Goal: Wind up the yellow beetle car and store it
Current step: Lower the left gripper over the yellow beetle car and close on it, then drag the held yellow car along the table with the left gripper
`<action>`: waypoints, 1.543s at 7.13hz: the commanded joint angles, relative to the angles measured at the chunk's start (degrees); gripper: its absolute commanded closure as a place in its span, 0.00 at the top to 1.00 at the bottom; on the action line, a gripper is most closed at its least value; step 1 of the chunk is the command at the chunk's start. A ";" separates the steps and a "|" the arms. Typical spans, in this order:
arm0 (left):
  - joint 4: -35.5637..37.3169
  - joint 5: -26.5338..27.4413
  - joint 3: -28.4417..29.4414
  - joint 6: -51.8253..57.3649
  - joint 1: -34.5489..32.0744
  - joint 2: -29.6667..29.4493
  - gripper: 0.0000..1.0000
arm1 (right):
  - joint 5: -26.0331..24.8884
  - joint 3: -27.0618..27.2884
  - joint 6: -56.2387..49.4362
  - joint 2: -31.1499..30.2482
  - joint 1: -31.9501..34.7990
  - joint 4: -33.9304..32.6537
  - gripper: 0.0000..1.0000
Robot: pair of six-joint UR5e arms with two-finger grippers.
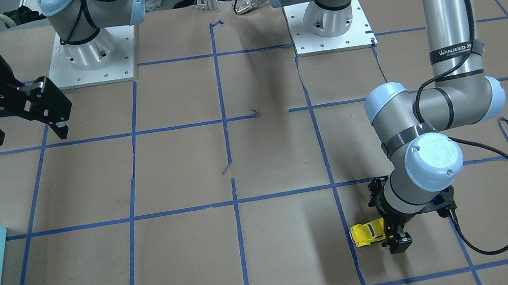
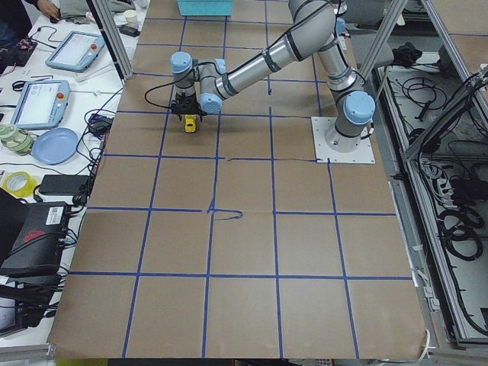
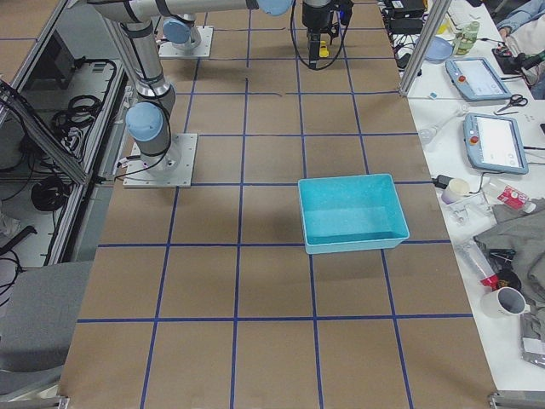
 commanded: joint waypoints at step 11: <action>-1.06 -11.28 1.21 0.22 -1.27 0.92 0.00 | 0.18 1.89 2.40 0.49 3.51 -1.79 1.00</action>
